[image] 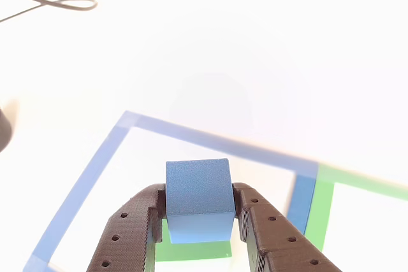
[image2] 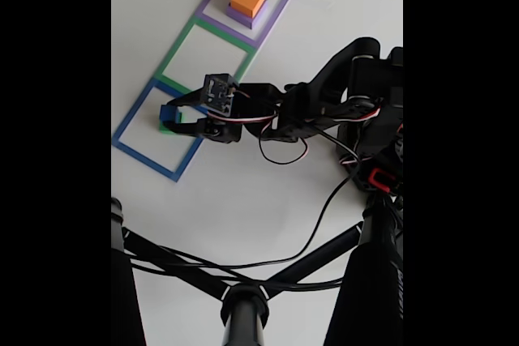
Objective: Tower of hanoi
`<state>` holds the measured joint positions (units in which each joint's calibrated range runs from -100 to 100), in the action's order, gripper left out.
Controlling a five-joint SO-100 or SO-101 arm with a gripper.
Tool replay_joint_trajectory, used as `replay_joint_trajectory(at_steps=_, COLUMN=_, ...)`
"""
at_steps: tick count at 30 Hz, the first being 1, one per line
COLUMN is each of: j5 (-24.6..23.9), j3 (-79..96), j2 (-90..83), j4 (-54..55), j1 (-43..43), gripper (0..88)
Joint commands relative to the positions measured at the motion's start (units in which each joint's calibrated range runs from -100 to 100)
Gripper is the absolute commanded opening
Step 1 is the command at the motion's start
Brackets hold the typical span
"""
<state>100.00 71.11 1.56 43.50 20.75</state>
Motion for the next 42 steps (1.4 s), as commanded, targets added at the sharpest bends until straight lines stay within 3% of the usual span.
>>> replay_joint_trajectory(at_steps=1, j5=0.0, j3=-2.2, j2=0.34, j4=2.41, j1=0.05, gripper=1.4)
replay_joint_trajectory(at_steps=16, j5=0.0, j3=-2.11, j2=4.13, j4=5.08, j1=0.15, gripper=1.9)
replay_joint_trajectory(at_steps=35, j5=0.0, j3=-0.83, j2=3.97, j4=8.65, j1=0.15, gripper=22.8)
replay_joint_trajectory(at_steps=42, j5=0.0, j3=1.53, j2=-13.07, j4=-3.42, j1=-0.43, gripper=21.7)
